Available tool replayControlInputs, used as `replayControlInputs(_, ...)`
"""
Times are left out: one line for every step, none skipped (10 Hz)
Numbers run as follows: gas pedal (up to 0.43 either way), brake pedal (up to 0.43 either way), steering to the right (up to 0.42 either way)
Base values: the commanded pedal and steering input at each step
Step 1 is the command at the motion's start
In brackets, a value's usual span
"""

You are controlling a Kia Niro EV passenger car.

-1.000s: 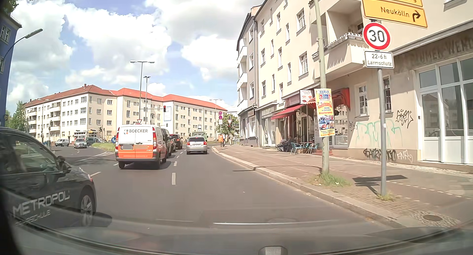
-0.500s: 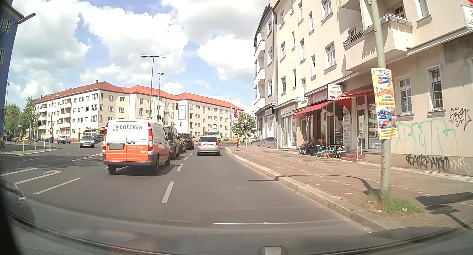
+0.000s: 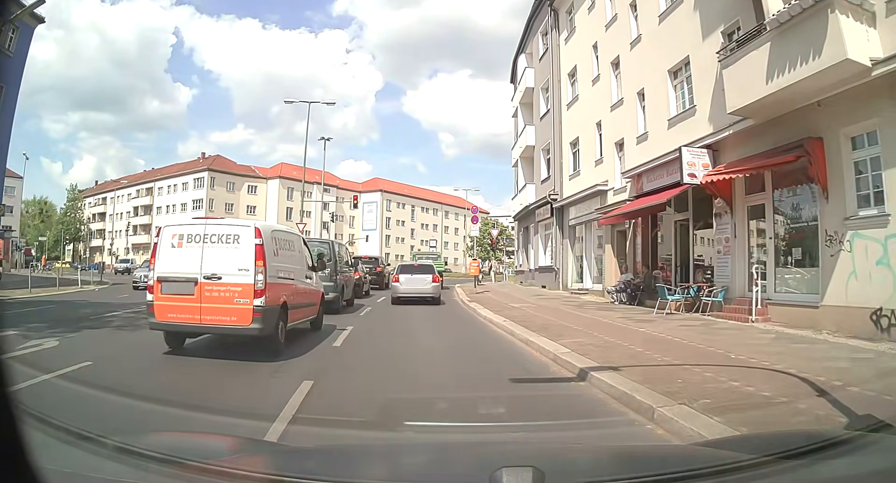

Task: Follow the waypoints while adhering to traffic rules and regulations

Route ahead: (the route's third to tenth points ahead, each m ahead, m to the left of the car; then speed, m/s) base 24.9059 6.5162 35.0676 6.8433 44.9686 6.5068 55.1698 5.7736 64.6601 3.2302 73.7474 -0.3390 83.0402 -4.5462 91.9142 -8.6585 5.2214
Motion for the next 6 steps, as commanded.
replayControlInputs(0.0, 0.018, -0.087)
replayControlInputs(0.0, 0.018, -0.088)
replayControlInputs(0.0, 0.018, -0.088)
replayControlInputs(0.0, 0.043, -0.087)
replayControlInputs(0.0, 0.091, -0.086)
replayControlInputs(0.0, 0.159, -0.085)
